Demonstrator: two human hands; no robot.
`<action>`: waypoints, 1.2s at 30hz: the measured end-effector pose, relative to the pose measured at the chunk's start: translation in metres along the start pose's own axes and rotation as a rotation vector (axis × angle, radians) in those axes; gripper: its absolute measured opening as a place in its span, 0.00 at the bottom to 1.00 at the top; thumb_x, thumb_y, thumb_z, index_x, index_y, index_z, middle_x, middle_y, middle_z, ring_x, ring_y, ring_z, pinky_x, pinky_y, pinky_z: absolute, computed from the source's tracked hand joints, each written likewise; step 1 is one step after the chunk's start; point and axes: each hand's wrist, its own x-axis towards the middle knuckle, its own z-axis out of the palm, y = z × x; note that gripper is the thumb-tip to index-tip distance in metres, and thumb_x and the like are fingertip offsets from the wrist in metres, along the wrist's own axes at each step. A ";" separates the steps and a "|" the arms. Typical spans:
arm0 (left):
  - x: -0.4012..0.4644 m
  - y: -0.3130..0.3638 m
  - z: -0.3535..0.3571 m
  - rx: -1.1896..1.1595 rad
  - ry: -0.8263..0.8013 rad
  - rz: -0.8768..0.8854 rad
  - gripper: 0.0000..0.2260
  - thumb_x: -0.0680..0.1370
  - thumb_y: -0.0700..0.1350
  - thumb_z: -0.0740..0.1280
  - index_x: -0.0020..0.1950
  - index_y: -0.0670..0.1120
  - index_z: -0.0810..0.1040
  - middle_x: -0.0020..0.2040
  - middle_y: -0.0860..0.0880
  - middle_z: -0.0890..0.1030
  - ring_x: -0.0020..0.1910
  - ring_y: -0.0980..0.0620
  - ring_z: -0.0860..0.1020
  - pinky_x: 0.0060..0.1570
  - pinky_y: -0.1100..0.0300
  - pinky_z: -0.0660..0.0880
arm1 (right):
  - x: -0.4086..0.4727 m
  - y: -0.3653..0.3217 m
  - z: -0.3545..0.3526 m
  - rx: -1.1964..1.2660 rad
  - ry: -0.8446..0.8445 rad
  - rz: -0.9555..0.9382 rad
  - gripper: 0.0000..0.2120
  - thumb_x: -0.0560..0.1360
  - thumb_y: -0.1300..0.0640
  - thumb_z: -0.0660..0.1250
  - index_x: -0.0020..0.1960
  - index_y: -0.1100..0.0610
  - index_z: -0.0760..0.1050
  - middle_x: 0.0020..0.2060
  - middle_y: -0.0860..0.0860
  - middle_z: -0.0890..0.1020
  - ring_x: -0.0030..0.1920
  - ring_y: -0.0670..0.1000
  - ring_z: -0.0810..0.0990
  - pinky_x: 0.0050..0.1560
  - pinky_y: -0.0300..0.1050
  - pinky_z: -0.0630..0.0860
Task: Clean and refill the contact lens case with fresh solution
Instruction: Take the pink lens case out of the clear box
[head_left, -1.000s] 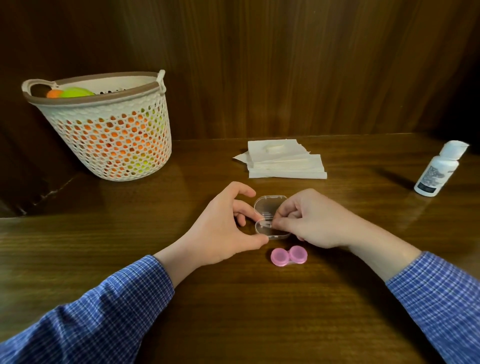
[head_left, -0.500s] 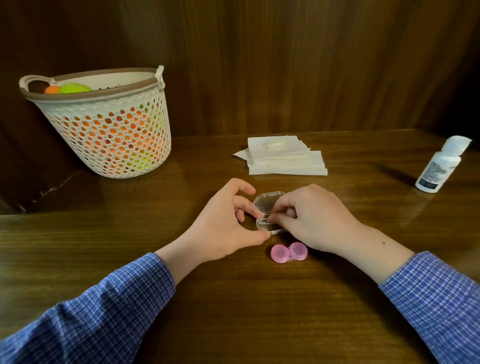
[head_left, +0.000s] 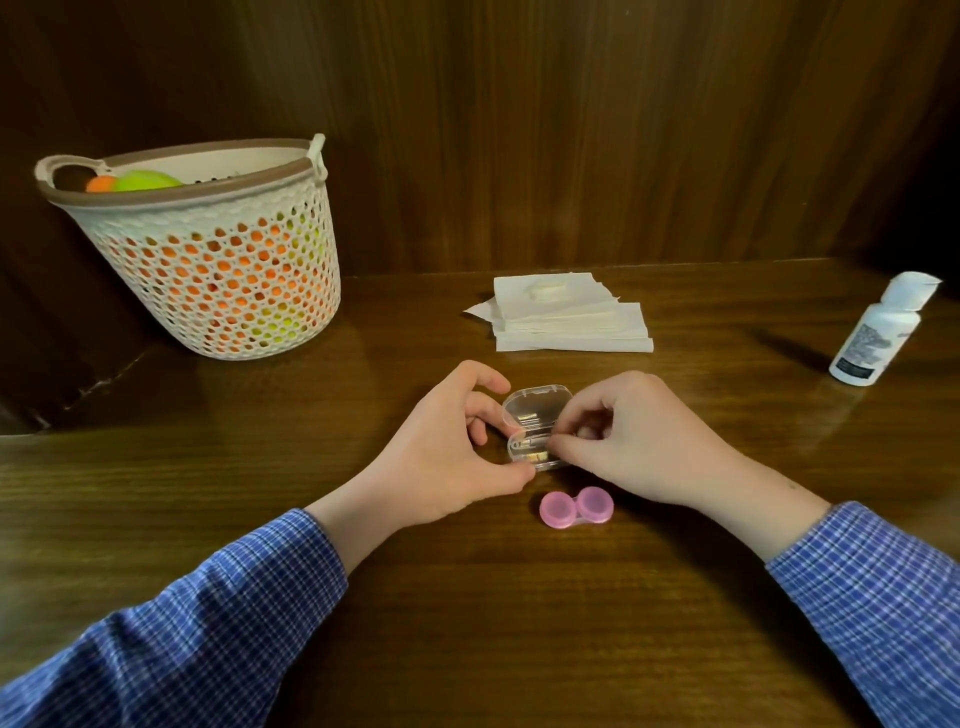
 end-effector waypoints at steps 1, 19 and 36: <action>0.000 0.000 0.000 0.001 -0.005 0.002 0.32 0.67 0.50 0.83 0.65 0.58 0.71 0.51 0.65 0.82 0.48 0.61 0.79 0.44 0.72 0.76 | 0.001 -0.001 0.001 0.037 0.003 0.001 0.04 0.74 0.51 0.76 0.42 0.43 0.86 0.35 0.40 0.83 0.39 0.42 0.81 0.41 0.35 0.76; -0.001 0.004 0.001 0.023 -0.039 -0.015 0.22 0.71 0.51 0.80 0.59 0.61 0.74 0.49 0.61 0.81 0.45 0.65 0.76 0.41 0.73 0.73 | 0.008 -0.004 0.003 0.026 0.004 -0.052 0.06 0.74 0.54 0.75 0.45 0.42 0.87 0.32 0.39 0.83 0.35 0.40 0.81 0.36 0.33 0.74; 0.008 0.006 0.011 -0.006 0.046 -0.060 0.12 0.78 0.37 0.72 0.54 0.54 0.78 0.39 0.54 0.80 0.32 0.64 0.75 0.33 0.71 0.74 | 0.001 0.001 0.002 -0.059 0.003 -0.028 0.05 0.76 0.51 0.73 0.48 0.45 0.88 0.41 0.39 0.85 0.42 0.41 0.82 0.44 0.37 0.81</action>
